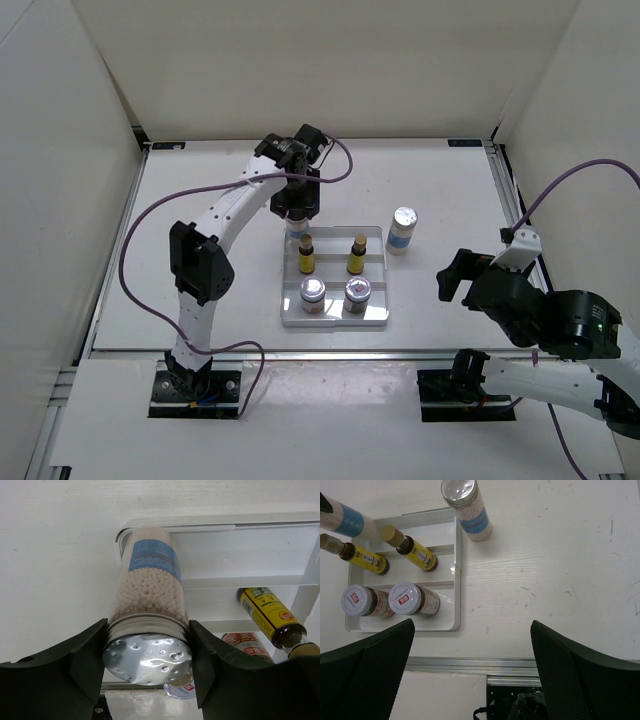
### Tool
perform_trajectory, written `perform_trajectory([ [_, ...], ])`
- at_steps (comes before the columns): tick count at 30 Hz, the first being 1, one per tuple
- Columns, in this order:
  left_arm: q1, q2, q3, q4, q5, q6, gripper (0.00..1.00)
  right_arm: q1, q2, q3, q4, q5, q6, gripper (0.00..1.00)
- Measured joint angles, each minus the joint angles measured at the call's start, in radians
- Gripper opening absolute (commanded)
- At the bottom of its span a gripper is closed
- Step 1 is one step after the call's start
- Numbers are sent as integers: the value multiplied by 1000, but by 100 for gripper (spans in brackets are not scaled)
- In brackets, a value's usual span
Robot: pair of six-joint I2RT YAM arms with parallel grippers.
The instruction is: Organize the condiment bottles
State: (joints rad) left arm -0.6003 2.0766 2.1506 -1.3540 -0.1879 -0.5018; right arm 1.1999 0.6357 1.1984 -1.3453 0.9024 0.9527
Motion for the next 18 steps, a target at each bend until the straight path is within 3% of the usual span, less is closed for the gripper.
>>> perform_trajectory([
  [18,-15,-39,-95,-6,16,-23,66,0,0,0,0,0,0,100],
])
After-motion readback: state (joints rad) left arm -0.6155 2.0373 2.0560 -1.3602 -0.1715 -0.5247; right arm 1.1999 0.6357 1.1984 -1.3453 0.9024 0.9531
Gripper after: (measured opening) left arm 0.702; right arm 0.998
